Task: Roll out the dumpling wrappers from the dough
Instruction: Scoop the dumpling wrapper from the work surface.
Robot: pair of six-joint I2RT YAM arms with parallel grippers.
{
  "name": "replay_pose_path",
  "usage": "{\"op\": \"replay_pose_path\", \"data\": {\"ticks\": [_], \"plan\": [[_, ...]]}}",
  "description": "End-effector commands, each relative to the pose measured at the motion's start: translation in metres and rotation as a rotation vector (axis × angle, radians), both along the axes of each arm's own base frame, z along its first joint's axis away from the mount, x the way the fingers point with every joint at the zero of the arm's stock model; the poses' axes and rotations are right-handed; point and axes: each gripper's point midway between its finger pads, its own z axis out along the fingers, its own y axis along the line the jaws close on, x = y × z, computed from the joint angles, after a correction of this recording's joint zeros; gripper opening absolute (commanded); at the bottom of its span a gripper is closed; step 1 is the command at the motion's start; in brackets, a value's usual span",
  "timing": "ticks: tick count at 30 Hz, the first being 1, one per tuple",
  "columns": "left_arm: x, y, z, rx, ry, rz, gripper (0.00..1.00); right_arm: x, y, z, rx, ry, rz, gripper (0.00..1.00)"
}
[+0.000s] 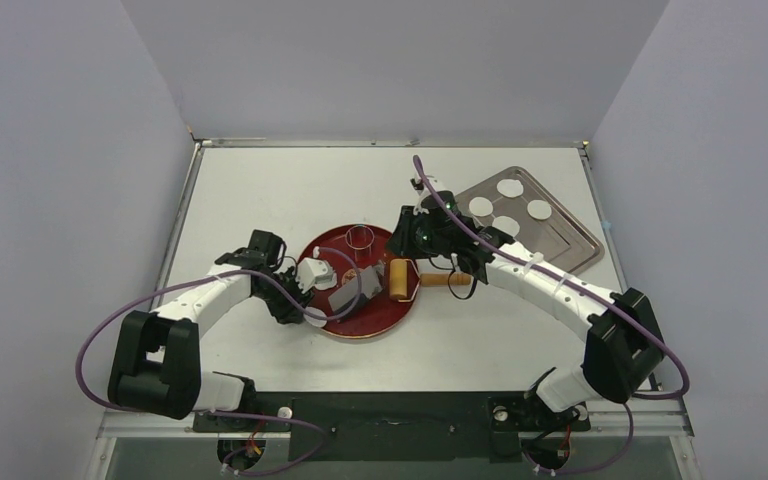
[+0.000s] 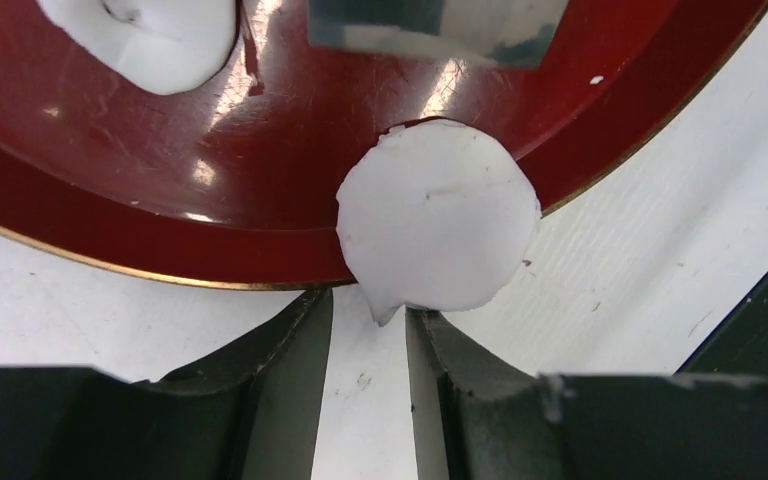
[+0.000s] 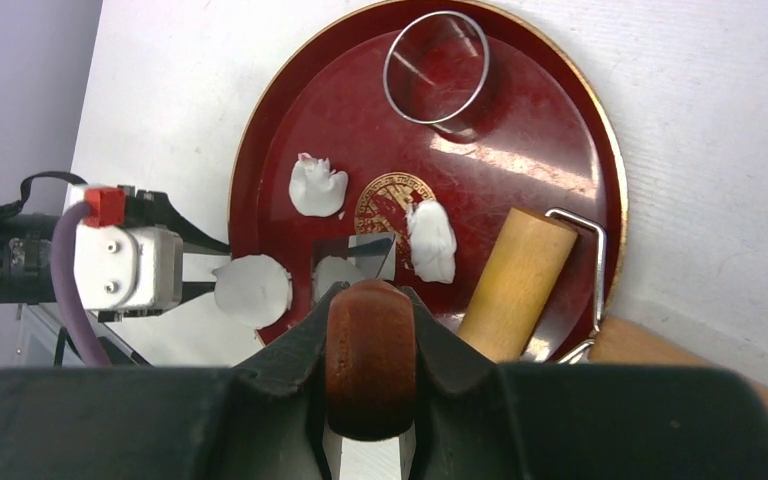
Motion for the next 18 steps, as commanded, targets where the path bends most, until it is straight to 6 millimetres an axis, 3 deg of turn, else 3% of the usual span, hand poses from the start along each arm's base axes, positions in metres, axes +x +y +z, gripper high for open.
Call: {"op": "replay_pose_path", "data": {"ticks": [1,6,18], "plan": [[0.031,-0.025,0.035,-0.098,-0.105,0.035,0.30,-0.004,0.022,0.005,0.066,-0.020,0.061,0.00],[0.028,-0.037,0.039,-0.110,-0.100,0.006,0.30,-0.002,0.031,0.014,0.109,-0.047,0.089,0.00],[0.050,-0.077,0.059,-0.150,-0.152,-0.004,0.31,-0.001,0.028,-0.017,0.077,0.002,0.089,0.00]]}}
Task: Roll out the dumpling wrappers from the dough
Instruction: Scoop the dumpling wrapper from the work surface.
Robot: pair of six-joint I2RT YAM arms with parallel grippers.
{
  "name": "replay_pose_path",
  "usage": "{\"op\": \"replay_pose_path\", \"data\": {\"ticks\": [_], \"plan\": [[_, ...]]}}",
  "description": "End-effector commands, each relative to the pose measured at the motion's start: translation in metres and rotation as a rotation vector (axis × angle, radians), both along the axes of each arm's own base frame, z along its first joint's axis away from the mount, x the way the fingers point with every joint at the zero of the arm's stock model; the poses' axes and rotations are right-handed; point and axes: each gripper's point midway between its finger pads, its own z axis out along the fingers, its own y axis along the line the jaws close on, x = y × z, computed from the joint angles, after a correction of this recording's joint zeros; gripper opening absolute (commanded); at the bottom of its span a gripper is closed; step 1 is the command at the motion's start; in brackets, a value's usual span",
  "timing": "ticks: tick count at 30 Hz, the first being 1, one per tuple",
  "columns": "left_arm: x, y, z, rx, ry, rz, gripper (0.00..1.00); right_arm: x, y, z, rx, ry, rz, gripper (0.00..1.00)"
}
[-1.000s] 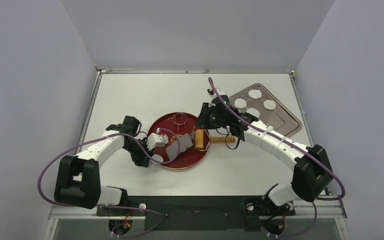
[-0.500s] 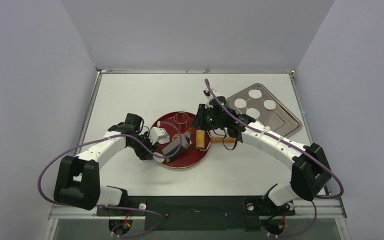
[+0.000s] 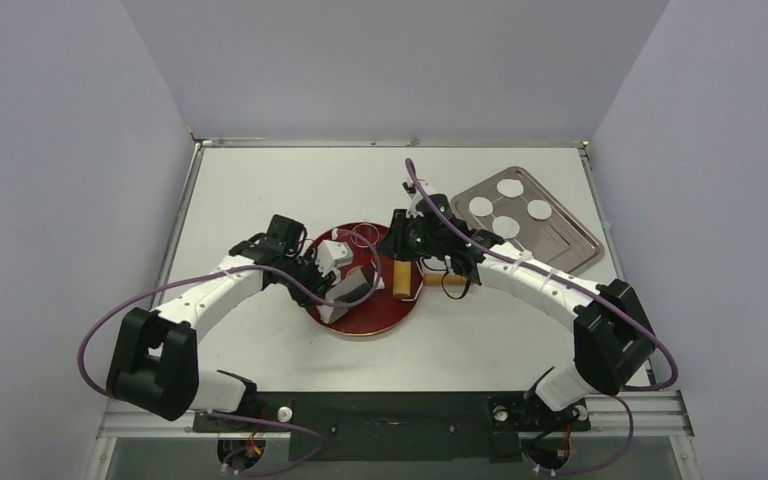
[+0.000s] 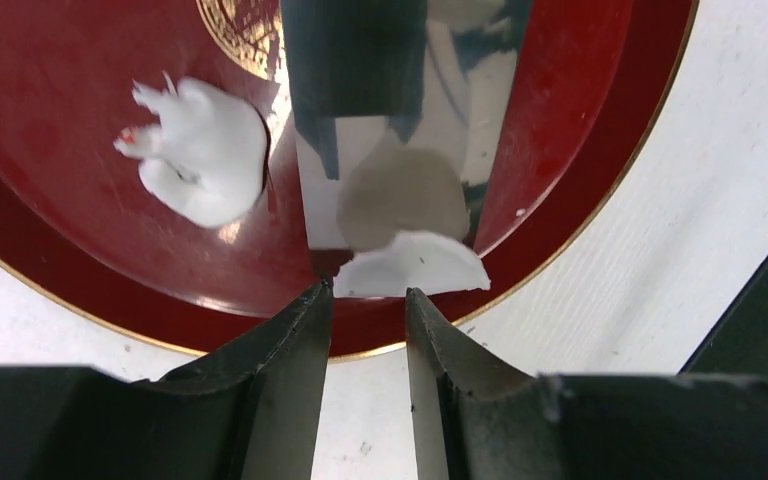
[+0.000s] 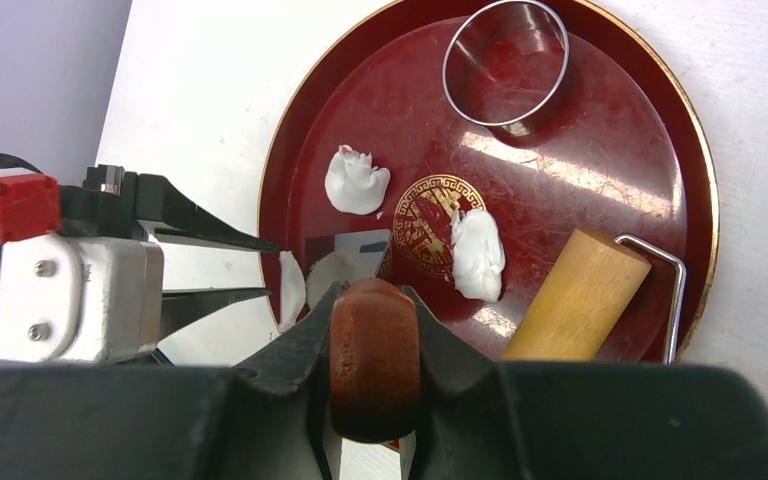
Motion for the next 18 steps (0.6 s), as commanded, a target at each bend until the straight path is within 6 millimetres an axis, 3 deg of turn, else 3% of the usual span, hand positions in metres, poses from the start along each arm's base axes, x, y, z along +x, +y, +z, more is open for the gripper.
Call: {"op": "replay_pose_path", "data": {"ticks": [1,6,11,15,18], "plan": [[0.027,-0.030,0.026,-0.065,-0.091,-0.020,0.31,0.001,0.006,-0.007,0.035,0.000,0.022,0.00],[0.042,-0.049,0.037,-0.091,-0.090,-0.026,0.31,0.004,0.001,-0.014,0.071,0.019,0.005,0.00],[0.053,-0.059,0.067,-0.179,-0.083,0.016,0.31,0.006,-0.001,-0.007,0.170,0.000,0.020,0.00],[0.070,-0.041,0.087,-0.255,-0.079,0.125,0.31,0.005,-0.004,0.007,0.210,-0.016,0.049,0.00],[0.086,-0.017,0.098,-0.270,-0.106,0.214,0.31,0.005,-0.004,0.027,0.268,-0.035,0.067,0.00]]}}
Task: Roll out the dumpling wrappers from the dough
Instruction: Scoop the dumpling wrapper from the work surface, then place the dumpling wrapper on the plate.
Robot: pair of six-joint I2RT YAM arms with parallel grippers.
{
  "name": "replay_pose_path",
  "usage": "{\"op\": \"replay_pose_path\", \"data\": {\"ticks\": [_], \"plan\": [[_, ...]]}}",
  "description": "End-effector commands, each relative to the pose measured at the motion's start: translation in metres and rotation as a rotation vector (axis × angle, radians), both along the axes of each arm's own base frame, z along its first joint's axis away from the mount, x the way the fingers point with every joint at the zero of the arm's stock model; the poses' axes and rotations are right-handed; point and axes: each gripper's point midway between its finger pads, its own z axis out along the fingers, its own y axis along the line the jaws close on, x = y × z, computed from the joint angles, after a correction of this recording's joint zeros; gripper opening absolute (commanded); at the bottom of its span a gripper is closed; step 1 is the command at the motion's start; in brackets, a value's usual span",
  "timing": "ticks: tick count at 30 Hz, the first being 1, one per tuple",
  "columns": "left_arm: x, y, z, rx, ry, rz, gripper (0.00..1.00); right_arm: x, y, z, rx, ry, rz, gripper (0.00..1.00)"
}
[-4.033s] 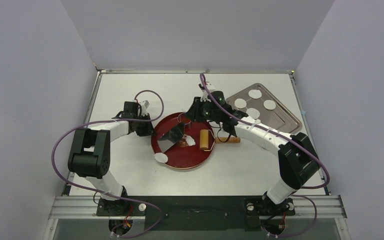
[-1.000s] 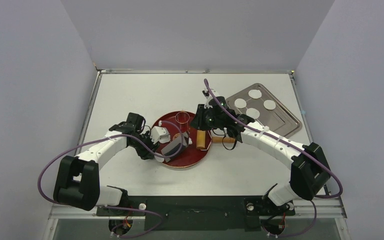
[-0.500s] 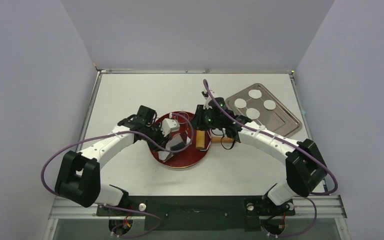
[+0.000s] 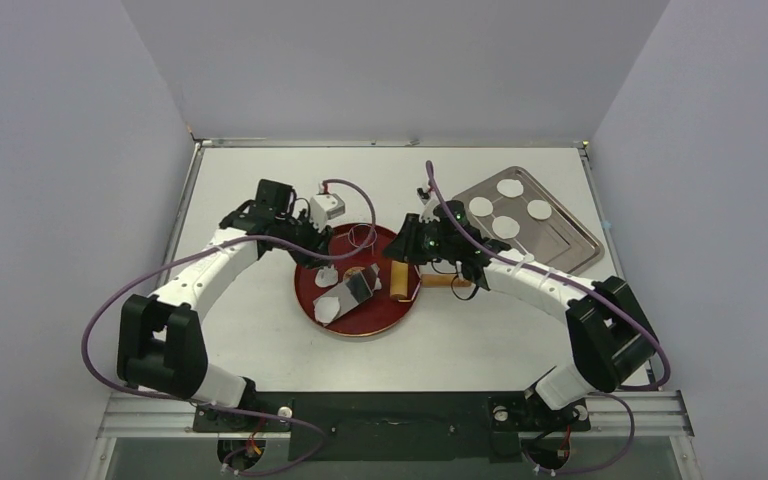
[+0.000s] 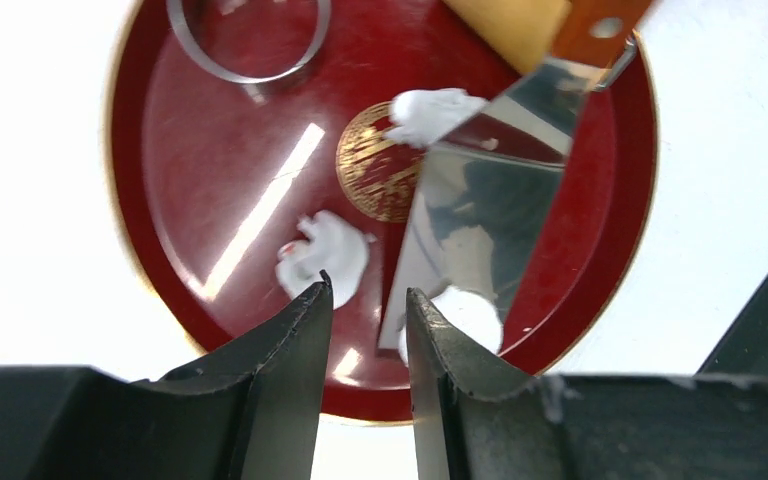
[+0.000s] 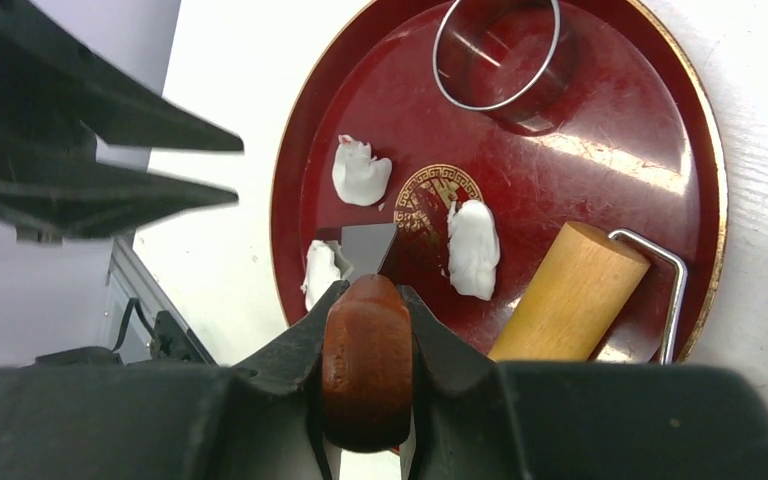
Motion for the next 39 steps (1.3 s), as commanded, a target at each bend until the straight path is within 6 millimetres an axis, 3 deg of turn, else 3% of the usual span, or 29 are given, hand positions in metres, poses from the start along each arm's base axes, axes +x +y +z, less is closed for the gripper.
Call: {"op": "replay_pose_path", "data": {"ticks": [1,6,12,19,23,30,32,34,35,38,39], "plan": [[0.024,0.019,0.039,-0.095,-0.060,0.115,0.31,0.002,0.004,0.052,0.131,-0.104,0.056,0.00],[0.032,0.049,0.035,-0.078,-0.063,0.209,0.31,0.003,-0.009,0.062,0.141,-0.106,0.052,0.00],[0.042,0.062,0.039,-0.085,-0.073,0.258,0.31,0.002,-0.026,0.062,0.160,-0.077,0.037,0.00],[0.058,0.070,0.049,-0.100,-0.078,0.297,0.31,0.004,-0.056,0.102,0.229,-0.125,-0.035,0.00],[0.070,0.072,0.055,-0.116,-0.079,0.323,0.32,0.024,-0.105,0.120,0.225,-0.173,-0.170,0.00],[0.091,0.074,0.064,-0.165,-0.084,0.380,0.31,0.040,-0.180,0.139,0.205,-0.261,-0.387,0.00],[0.096,0.073,0.065,-0.184,-0.077,0.392,0.31,0.043,-0.208,0.136,0.194,-0.259,-0.470,0.00],[0.105,0.072,0.068,-0.208,-0.087,0.411,0.32,0.046,-0.251,0.137,0.187,-0.273,-0.599,0.00],[0.108,0.072,0.067,-0.218,-0.079,0.423,0.32,0.042,-0.262,0.138,0.183,-0.279,-0.631,0.00],[0.119,0.072,0.068,-0.239,-0.091,0.449,0.32,0.035,-0.320,0.136,0.147,-0.298,-0.814,0.00],[0.120,0.072,0.067,-0.246,-0.086,0.457,0.32,0.031,-0.329,0.135,0.148,-0.300,-0.844,0.00]]}}
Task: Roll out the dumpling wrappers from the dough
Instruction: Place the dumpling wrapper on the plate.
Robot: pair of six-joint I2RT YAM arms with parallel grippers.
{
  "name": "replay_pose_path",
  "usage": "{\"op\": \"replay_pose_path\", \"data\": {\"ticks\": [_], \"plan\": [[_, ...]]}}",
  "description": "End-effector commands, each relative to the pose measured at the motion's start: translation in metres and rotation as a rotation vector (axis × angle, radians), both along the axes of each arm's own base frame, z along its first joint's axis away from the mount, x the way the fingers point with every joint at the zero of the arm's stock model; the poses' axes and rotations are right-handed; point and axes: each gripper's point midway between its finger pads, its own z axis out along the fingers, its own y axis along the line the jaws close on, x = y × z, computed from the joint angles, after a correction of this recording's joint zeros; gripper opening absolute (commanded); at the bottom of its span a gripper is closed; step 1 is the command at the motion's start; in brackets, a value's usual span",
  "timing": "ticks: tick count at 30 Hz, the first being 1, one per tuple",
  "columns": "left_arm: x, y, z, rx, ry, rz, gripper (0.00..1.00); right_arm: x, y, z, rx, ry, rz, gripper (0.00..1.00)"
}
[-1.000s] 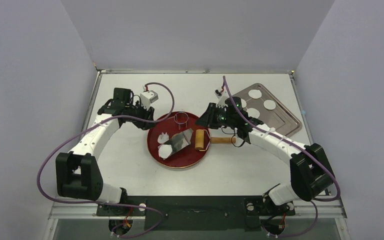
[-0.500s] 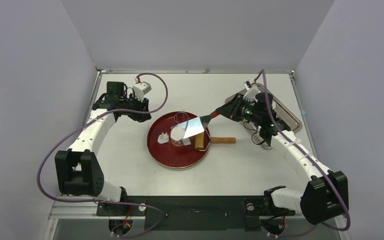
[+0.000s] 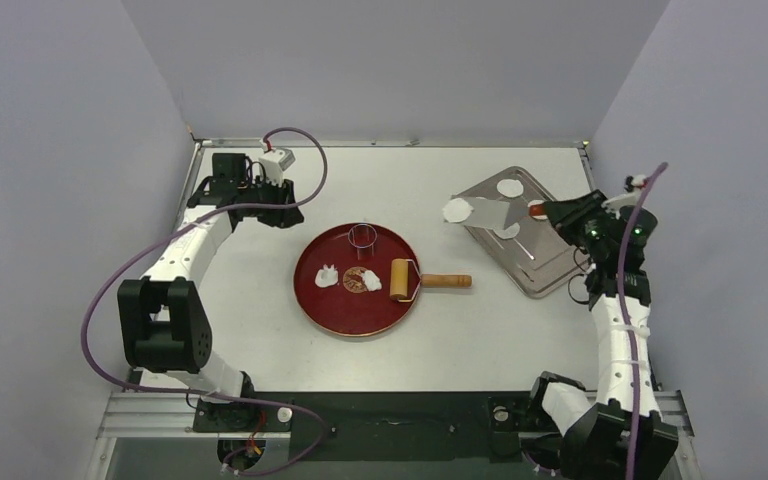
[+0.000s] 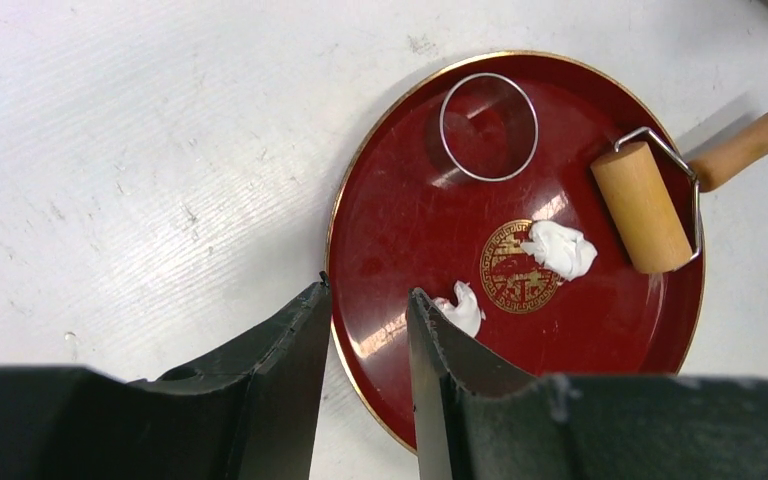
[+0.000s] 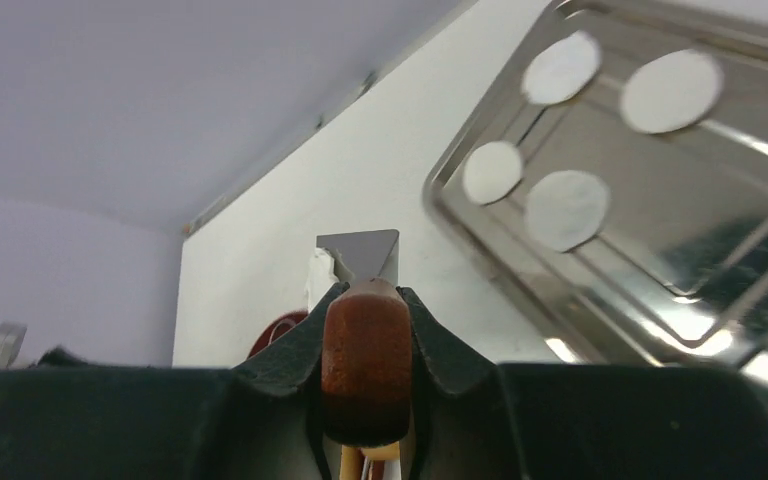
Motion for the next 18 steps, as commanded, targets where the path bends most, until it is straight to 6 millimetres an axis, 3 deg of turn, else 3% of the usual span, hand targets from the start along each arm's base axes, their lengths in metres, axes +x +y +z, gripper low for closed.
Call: {"op": "replay_pose_path", "data": {"ticks": [1,4,5,9,15,18], "plan": [[0.032,-0.004,0.029,-0.069,-0.113,0.038,0.32,-0.014,-0.056,0.021,-0.006,-0.075,-0.188,0.00],[0.036,-0.002,0.023,-0.074,-0.110,0.061,0.32,-0.030,-0.084,0.017,-0.004,-0.070,-0.285,0.00],[0.037,-0.003,0.024,-0.080,-0.111,0.069,0.32,-0.036,-0.102,0.016,-0.006,-0.065,-0.347,0.00],[0.039,-0.003,0.023,-0.117,-0.085,0.063,0.32,-0.055,-0.142,-0.009,-0.094,0.063,-0.513,0.00],[0.040,0.003,0.020,-0.112,-0.074,0.074,0.32,-0.073,-0.176,-0.020,-0.212,0.167,-0.634,0.00],[0.044,0.027,0.014,-0.091,-0.063,0.138,0.32,-0.077,-0.185,-0.040,-0.249,0.268,-0.641,0.00]]}}
